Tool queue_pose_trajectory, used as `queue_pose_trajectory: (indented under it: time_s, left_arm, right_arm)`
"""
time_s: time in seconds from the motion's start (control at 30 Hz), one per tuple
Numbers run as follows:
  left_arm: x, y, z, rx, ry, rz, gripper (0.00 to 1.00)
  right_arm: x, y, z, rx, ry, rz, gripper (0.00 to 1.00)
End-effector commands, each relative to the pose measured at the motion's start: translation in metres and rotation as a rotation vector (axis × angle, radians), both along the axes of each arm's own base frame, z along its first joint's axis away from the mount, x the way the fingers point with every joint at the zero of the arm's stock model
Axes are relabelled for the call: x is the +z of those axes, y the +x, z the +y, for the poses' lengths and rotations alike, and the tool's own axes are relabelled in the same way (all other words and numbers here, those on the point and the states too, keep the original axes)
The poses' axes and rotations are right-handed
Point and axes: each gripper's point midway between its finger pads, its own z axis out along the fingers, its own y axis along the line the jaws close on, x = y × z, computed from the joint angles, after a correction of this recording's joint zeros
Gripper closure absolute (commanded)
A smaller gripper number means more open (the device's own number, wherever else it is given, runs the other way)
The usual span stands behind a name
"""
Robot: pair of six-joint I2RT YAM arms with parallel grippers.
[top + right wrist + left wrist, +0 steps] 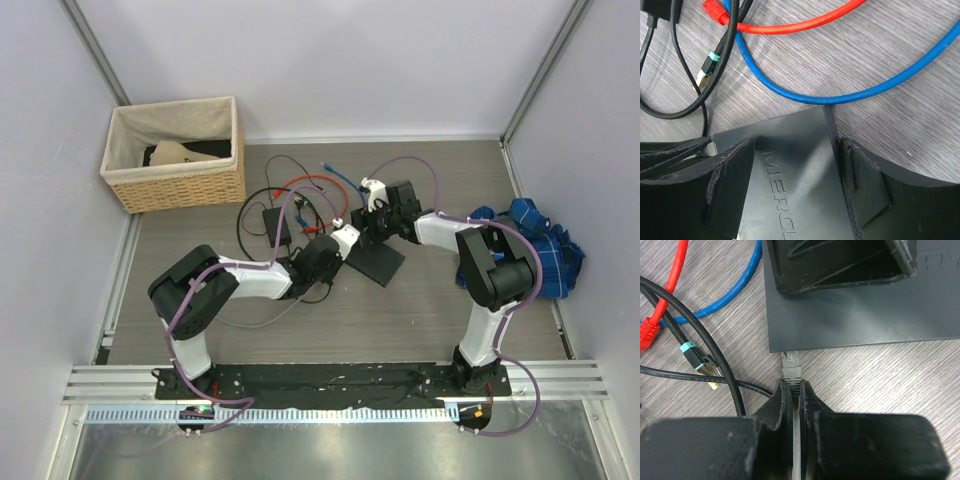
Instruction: Insert the plug into the switch port
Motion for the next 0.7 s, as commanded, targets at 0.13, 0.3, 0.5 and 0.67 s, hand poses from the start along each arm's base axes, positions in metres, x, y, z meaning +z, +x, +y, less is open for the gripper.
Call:
queue_pose_trajectory:
  time_s: [0.13, 0.3, 0.5, 0.67]
  left_arm:
    - [0.081, 0.004, -0.059, -0.089, -0.382, -0.165, 0.96]
    - [0.069, -0.015, -0.052, -0.086, -0.353, -0.114, 0.83]
    - [0.073, -0.022, -0.028, -0.023, -0.35, -0.109, 0.61]
    - [0.088, -0.023, -0.006, 0.055, -0.349, -0.13, 0.41]
  right_arm:
    - [-0.039, -0.11, -0.001, -0.002, -0.024, 0.454, 0.23]
    - [-0.028, -0.09, -0.017, -0.091, -0.067, 0.39, 0.2]
    - [-0.008, -0.069, -0.033, -0.178, -0.081, 0.309, 0.18]
    - [0.021, -0.039, -0.044, -0.271, -0.095, 0.204, 0.17]
